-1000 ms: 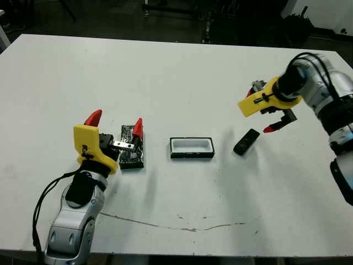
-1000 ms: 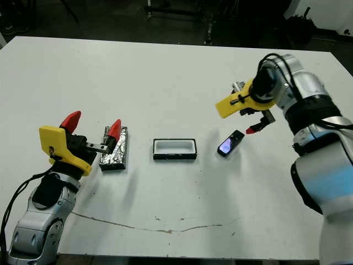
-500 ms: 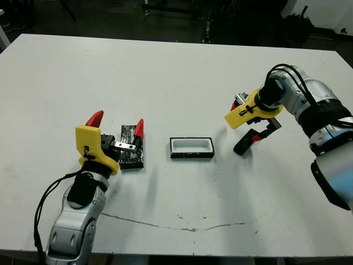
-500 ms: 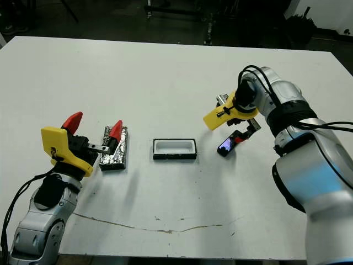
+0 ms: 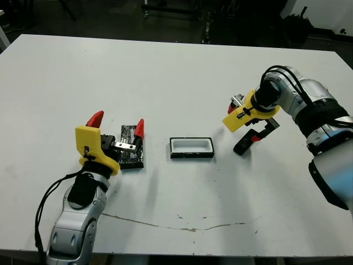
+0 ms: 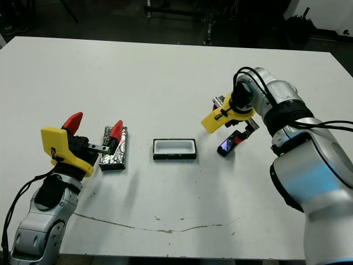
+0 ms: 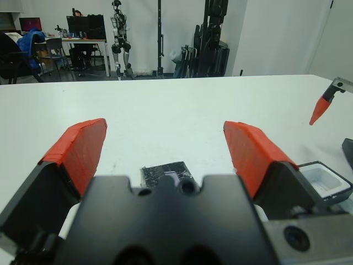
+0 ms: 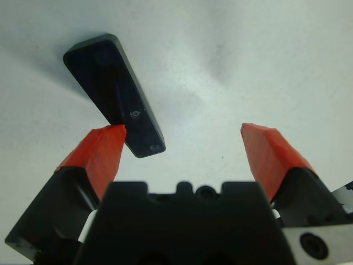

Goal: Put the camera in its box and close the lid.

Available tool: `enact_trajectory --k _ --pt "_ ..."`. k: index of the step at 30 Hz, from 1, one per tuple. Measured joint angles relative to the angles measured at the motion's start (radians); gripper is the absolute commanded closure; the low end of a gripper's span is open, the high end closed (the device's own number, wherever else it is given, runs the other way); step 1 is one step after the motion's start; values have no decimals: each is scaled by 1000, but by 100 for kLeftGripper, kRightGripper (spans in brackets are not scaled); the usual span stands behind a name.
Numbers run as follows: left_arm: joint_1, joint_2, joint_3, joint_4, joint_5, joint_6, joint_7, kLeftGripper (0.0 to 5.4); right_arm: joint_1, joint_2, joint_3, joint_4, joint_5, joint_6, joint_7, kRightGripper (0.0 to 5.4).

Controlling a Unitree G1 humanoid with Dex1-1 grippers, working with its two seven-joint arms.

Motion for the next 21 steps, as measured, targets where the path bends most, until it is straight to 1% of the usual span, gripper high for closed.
enact_trajectory --k 5,12,14,18,21 --pt "0 0 0 0 3 0 0 1 0 1 1 -3 -6 25 2 0" --pt "1 0 0 0 3 0 0 1 2 -8 0 -35 0 26 19 0" --pt "2 0 0 0 2 0 0 1 4 -12 0 -46 0 41 34 0" --pt "5 0 -1 0 1 0 0 1 11 -45 -7 -88 4 52 35 0" --pt "5 0 -1 0 0 0 0 1 11 -66 -16 -95 25 49 51 0"
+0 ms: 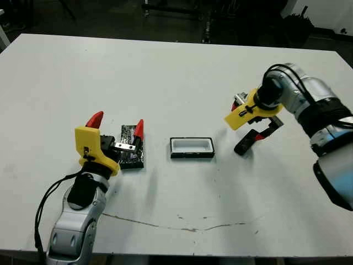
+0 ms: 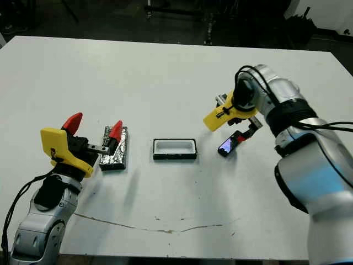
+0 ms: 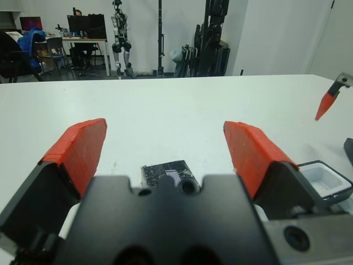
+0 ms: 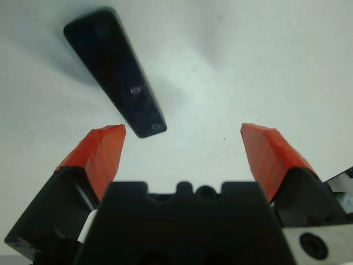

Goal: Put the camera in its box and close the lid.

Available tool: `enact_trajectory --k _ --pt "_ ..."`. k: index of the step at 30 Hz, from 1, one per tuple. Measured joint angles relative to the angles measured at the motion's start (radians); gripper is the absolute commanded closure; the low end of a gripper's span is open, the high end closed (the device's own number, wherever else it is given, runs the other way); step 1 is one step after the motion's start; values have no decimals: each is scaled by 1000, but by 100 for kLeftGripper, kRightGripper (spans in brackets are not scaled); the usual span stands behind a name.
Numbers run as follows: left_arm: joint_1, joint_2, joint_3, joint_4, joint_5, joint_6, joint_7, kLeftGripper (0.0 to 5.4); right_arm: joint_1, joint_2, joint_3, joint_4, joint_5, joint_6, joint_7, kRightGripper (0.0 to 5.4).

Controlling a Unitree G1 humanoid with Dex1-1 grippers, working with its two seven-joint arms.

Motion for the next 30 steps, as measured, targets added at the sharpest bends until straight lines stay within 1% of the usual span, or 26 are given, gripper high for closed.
enact_trajectory --k 4,9,15,18,20,22,24,26,30 --pt "0 0 0 0 -3 0 0 1 0 -14 -13 8 21 -4 3 0" --pt "1 0 -4 0 9 0 8 1 -1 -36 -26 -11 29 -3 11 0" --pt "1 -2 -4 0 5 1 8 1 -1 -54 -47 -25 35 -3 9 0" --pt "1 -4 -4 -1 4 5 8 1 -1 -54 -49 -25 36 23 25 0" --pt "1 -4 -3 -1 4 5 8 0 0 -54 -50 -23 43 34 42 20" --pt "1 -4 -3 -1 4 5 8 0 1 -54 -51 -20 55 25 43 37" --pt "1 -4 -3 -1 6 5 8 0 6 -52 -51 -13 58 13 46 23" --pt "1 -4 -3 -1 4 5 8 0 11 -46 -48 -1 54 35 54 1" --pt "2 -5 -3 -1 1 5 8 0 28 -38 -46 3 53 60 54 1"
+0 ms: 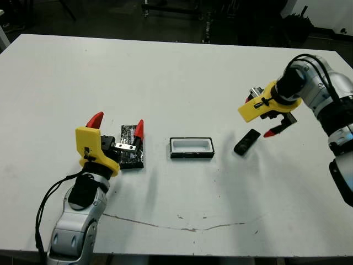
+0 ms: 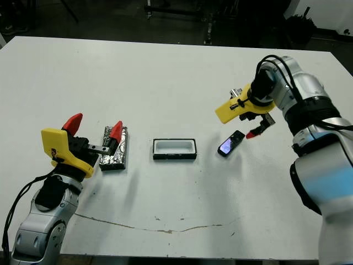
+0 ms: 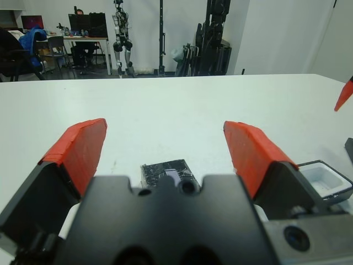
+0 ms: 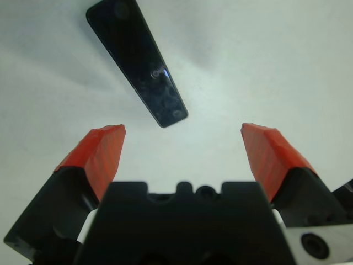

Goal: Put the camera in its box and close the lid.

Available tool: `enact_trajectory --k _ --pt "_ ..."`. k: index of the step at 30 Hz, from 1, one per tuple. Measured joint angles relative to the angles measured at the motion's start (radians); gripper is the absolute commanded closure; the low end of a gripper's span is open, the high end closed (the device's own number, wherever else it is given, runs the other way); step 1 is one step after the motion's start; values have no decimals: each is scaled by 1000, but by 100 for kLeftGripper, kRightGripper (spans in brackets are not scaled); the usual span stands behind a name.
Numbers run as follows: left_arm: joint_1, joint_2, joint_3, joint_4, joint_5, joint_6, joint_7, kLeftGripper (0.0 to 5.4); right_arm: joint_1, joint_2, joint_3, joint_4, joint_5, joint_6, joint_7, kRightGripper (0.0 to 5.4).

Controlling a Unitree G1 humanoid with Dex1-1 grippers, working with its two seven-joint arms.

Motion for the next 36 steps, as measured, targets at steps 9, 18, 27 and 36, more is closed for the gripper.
enact_trajectory --k 9,18,27,36 --pt "2 0 -1 0 7 0 1 0 24 2 7 -2 -11 0 -21 1" --pt "3 -1 -1 -2 5 1 0 0 29 16 4 14 -4 16 -27 1" --pt "3 -6 0 -3 3 6 0 0 50 22 6 4 -5 13 -53 1" --pt "3 -6 0 -4 5 6 0 0 59 31 21 3 -36 2 -77 7"
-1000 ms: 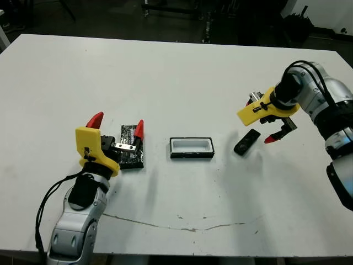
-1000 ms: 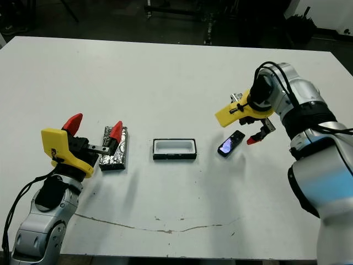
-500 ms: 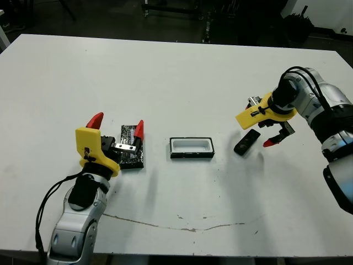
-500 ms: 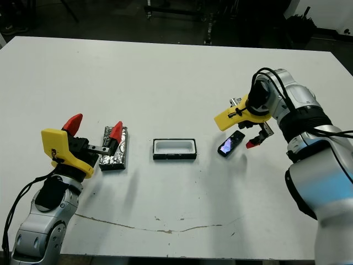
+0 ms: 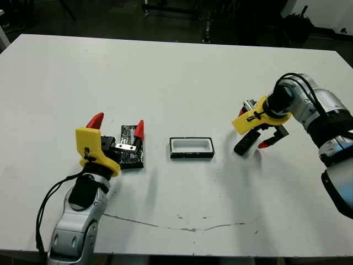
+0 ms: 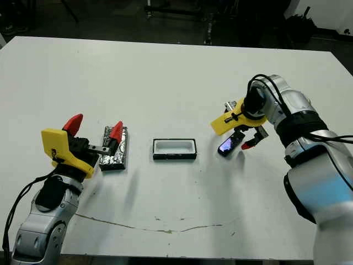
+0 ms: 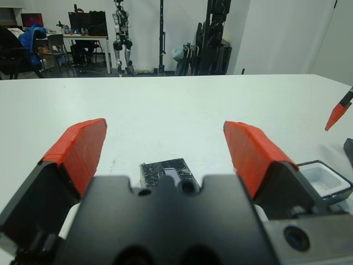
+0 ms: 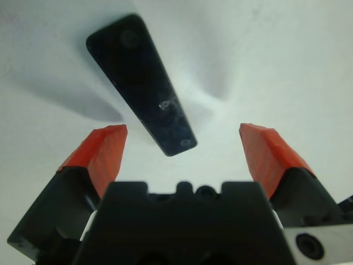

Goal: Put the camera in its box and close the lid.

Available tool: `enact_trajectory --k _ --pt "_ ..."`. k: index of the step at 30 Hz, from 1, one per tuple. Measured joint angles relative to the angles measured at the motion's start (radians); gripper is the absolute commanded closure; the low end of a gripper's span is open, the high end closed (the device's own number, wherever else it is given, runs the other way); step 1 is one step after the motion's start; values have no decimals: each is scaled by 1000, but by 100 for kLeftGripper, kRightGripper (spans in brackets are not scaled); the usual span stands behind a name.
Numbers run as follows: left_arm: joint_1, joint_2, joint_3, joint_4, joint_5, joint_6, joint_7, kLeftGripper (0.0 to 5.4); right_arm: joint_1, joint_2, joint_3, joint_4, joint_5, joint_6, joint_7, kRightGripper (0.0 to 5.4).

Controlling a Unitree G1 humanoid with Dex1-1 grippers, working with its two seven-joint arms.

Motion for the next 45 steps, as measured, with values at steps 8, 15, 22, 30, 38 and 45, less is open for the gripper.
enact_trajectory --k 8,15,22,30,38,45 --pt "0 -1 0 0 0 0 0 0 2 6 12 16 -13 -53 -56 7" --pt "1 -1 0 0 1 0 0 0 2 4 17 31 -33 -96 -101 7" --pt "1 -3 -1 -1 4 0 1 0 -1 10 11 53 -20 -59 -83 66" --pt "2 -3 -3 -1 1 4 1 0 -3 32 -10 78 1 57 -37 184" --pt "2 -5 -10 -8 9 10 6 0 0 38 -28 83 24 83 -27 299" --pt "2 -7 -9 -8 6 10 6 0 10 35 -28 61 26 43 -47 371"
